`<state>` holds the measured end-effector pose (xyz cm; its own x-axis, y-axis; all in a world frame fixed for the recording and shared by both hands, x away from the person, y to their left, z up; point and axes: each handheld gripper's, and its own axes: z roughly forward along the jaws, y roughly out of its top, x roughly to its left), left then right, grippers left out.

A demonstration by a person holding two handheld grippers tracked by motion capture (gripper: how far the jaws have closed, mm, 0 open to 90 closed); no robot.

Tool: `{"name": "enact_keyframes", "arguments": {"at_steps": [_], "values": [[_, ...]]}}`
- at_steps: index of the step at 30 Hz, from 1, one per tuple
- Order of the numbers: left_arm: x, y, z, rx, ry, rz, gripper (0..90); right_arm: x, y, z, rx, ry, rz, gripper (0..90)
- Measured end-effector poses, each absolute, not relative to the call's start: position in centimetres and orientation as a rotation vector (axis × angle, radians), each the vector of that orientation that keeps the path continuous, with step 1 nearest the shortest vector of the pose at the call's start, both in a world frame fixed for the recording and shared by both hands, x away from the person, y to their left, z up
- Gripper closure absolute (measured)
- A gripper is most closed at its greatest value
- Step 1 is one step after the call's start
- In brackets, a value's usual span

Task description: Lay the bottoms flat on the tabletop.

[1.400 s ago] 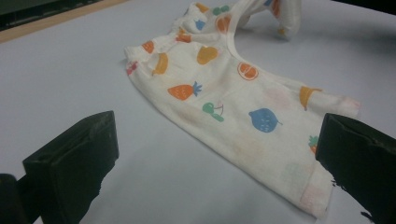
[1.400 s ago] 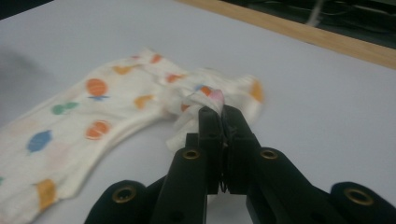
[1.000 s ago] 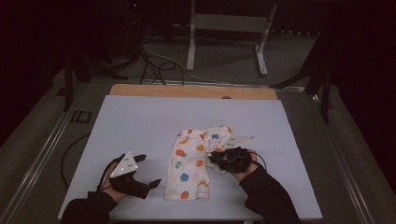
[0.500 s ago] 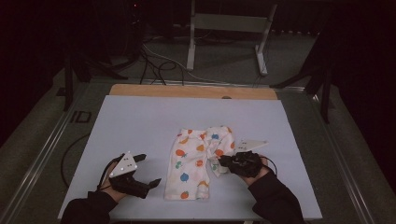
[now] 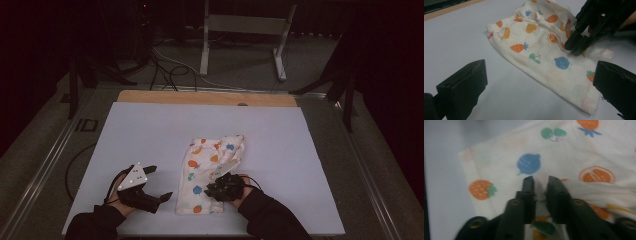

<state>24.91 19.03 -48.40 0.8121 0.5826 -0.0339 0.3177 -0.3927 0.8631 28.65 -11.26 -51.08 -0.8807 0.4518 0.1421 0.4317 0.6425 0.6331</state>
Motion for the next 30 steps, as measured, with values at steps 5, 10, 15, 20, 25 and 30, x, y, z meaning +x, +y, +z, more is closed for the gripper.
{"name": "enact_keyframes", "arguments": {"at_steps": [5, 10, 15, 20, 25, 30], "values": [[24.9, 19.0, -48.5, 2.012, 0.668, 0.338, 0.6, 28.4, -11.3, -50.1, 0.718, 2.831, 1.094, 57.6], [25.0, 19.1, -48.4, 2.008, 0.674, 0.34, 0.6, 28.4, -12.9, -46.8, 0.678, 2.711, 1.204, 53.8], [24.9, 19.0, -48.4, 2.01, 0.667, 0.342, 0.6, 28.3, -15.9, -44.4, 0.738, 2.568, 1.24, 61.4], [24.8, 18.9, -48.4, 2.011, 0.663, 0.341, 0.6, 28.9, -19.3, -46.1, 0.899, 2.534, 1.182, 68.9], [24.8, 18.8, -48.4, 2.008, 0.664, 0.34, 0.6, 29.5, -20.8, -48.4, 1.01, 2.542, 1.1, 67.4], [24.8, 18.7, -48.5, 2.009, 0.66, 0.336, 0.6, 30.7, -20.9, -50.9, 1.068, 2.611, 1.053, 73.9]]}}
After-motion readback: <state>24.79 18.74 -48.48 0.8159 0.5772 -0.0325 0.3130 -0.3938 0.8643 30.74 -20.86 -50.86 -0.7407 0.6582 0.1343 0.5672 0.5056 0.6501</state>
